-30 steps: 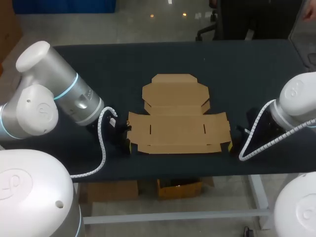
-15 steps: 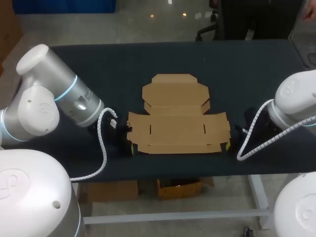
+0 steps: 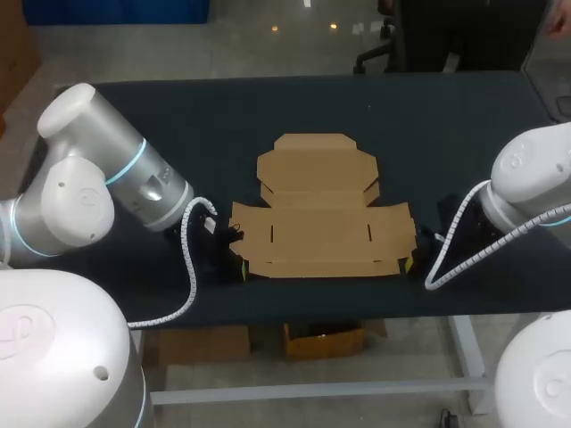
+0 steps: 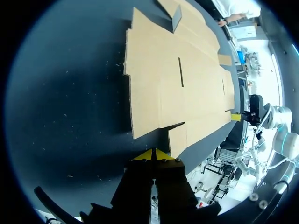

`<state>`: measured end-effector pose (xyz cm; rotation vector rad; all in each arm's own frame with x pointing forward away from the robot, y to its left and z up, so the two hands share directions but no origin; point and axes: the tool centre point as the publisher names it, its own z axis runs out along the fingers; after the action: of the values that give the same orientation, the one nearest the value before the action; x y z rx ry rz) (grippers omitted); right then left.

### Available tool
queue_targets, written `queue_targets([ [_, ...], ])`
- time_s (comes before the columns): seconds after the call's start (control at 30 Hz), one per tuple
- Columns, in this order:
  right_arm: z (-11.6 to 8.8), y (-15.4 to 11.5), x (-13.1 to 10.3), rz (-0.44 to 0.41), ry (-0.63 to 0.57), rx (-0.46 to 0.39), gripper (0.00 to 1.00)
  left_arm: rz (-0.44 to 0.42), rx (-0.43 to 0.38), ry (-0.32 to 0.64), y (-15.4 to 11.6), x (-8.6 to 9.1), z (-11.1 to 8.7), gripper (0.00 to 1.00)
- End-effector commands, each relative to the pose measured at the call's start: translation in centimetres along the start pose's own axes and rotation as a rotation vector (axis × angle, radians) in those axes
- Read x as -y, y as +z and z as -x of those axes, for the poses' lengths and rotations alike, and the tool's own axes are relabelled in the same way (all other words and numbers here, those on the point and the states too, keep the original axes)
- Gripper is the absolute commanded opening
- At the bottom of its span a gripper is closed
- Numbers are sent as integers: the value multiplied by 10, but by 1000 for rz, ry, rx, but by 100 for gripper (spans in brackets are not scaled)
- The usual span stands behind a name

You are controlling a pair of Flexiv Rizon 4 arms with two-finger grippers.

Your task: Assemble the packaging by folding the flat box into shape, placing the metal phone stand inside, and closing the box properly

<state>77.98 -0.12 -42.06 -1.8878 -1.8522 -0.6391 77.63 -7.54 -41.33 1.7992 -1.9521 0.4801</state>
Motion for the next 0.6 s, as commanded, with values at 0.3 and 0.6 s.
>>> queue_targets([
  [0.3, -2, 7, 1, 5, -11, -20, 0, 5, -2, -3, 5, 3, -2, 0],
  [0.6, -3, 8, 1, 7, -10, -32, 0, 10, -8, 3, 7, 4, -4, 0],
])
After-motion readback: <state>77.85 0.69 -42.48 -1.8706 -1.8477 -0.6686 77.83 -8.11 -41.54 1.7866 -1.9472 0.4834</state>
